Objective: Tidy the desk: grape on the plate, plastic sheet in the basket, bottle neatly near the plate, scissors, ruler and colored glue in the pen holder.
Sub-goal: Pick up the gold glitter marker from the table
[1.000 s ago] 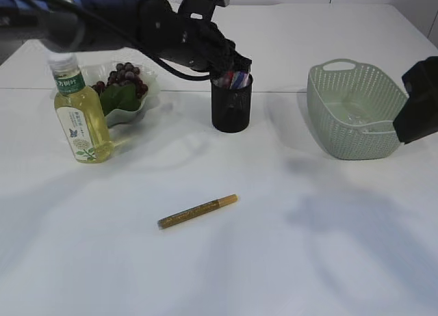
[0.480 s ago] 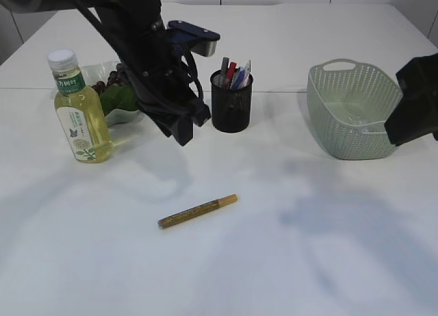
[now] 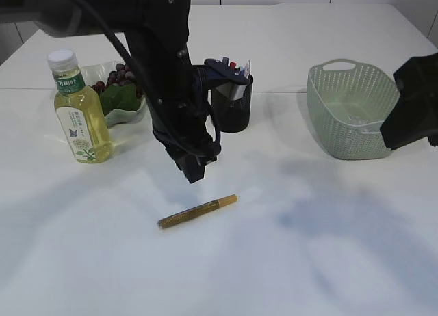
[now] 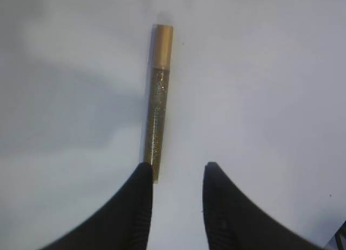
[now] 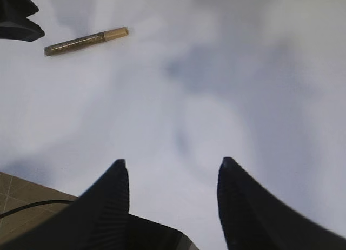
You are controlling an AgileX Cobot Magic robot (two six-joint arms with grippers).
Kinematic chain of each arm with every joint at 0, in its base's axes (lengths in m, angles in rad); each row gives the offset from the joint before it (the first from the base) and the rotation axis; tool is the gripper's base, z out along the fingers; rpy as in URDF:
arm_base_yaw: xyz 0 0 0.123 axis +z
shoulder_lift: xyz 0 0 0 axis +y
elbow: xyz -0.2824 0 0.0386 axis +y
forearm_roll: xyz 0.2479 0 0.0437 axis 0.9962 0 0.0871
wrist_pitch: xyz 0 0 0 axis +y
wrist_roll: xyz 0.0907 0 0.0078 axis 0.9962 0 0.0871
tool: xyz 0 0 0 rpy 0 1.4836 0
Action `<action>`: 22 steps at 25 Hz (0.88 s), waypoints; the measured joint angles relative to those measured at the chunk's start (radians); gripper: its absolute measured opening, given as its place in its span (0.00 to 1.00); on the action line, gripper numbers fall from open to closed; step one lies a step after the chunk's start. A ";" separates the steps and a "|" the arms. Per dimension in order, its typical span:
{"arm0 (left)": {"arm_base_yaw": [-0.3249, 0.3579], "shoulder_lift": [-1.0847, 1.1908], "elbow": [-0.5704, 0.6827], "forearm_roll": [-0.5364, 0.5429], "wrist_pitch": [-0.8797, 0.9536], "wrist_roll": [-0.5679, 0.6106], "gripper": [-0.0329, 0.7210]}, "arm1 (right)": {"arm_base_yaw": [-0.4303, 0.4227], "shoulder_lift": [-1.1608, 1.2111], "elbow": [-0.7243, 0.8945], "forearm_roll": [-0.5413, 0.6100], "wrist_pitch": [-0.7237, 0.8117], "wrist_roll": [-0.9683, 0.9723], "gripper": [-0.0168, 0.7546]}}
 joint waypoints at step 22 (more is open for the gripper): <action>0.000 0.181 -0.005 0.018 -0.137 -0.015 0.37 | 0.000 0.000 0.000 0.002 0.006 -0.016 0.56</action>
